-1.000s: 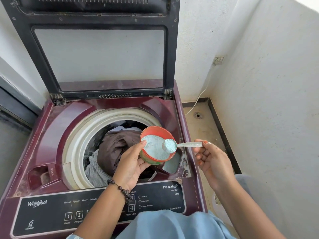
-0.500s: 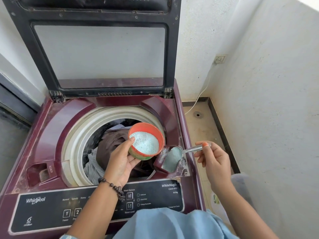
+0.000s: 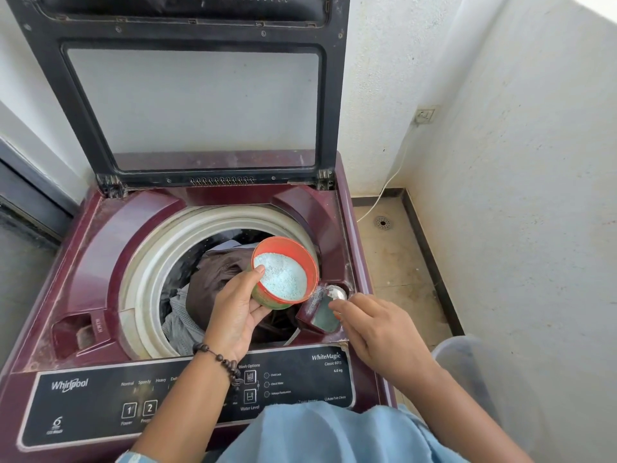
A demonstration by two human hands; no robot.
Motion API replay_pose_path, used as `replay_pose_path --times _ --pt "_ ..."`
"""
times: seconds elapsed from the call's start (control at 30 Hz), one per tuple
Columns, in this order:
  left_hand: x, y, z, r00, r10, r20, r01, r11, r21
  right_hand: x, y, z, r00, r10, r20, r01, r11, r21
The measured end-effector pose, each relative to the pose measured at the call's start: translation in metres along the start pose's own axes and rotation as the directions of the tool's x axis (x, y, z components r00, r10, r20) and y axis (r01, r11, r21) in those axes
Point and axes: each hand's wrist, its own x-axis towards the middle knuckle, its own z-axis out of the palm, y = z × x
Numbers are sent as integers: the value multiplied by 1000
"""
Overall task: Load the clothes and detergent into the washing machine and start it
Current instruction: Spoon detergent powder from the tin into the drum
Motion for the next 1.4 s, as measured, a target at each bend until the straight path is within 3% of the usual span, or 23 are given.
replay_pose_path --times 0.2,0.37,0.47,0.67,0.77,1.17,1.4 --pt "-2 -1 3 999 20 29 -21 999 27 2 3 -4 999 27 21 -27 1000 13" --pt "-3 -1 3 998 24 52 -26 998 56 4 0 -14 930 337 -144 -269 895 356" --pt "-3 -2 3 998 17 57 -21 998 67 12 -5 -21 869 452 -200 -307 811 498" --pt "-4 -3 5 989 -13 146 -2 995 100 19 -14 -12 903 424 -75 -306 755 580" --pt "-7 -4 6 982 -20 190 0 994 105 14 -14 -3 885 465 -12 -365 710 602" --pt "-3 -1 3 988 -73 134 83 994 -76 14 -17 -5 813 523 256 -455 296 840" --pt "-3 -2 2 985 -79 154 88 995 -56 15 -16 -1 689 592 417 -510 -12 860"
